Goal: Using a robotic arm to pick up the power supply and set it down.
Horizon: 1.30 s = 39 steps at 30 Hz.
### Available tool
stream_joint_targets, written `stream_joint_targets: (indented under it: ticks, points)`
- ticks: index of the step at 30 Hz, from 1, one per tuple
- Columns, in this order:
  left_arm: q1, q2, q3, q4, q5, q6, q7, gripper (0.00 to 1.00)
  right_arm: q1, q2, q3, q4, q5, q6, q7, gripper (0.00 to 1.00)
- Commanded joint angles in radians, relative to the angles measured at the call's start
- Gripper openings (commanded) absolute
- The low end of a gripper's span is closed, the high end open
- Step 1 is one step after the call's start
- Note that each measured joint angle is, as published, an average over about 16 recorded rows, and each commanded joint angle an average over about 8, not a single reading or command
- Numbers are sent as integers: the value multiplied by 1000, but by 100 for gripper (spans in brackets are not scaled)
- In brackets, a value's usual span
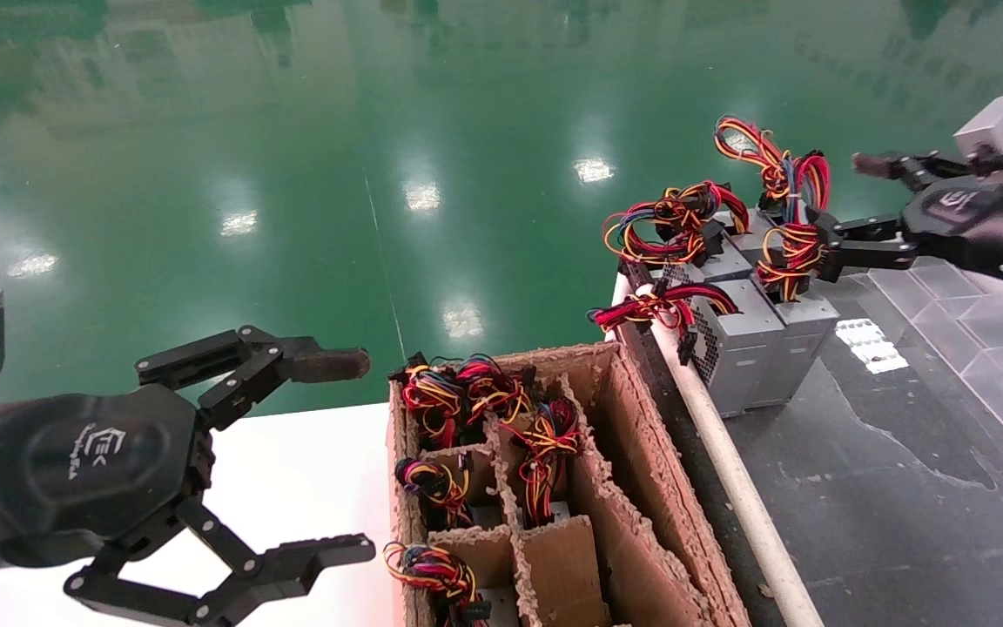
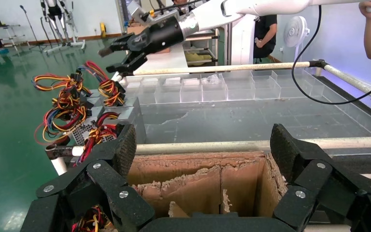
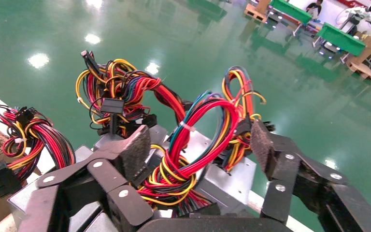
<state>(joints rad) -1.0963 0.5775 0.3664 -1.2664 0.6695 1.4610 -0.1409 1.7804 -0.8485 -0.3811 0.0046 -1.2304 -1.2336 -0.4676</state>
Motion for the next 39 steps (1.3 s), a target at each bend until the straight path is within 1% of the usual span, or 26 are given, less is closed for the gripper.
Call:
stream_joint_targets:
  ticks: [1,7,13,16,19,39]
  points:
    - [0,0,0,0,0,0,0,100,6,11,-1,0,-1,-8,3,100]
    - [0,0,0,0,0,0,0,100,13,54,30,-8,44,-65,16,100]
    - [0,0,0,0,0,0,0,100,19,84,67,-31,97,-126,79,100]
    - [0,0,0,0,0,0,0,100,8,93,78,-15,119,-141,114,100]
    - [0,0,0,0,0,0,0,100,-19,101,82,33,139,-151,146,100]
    - [0,0,0,1,0,0,0,100,-263,149,89,475,267,-190,326,100]
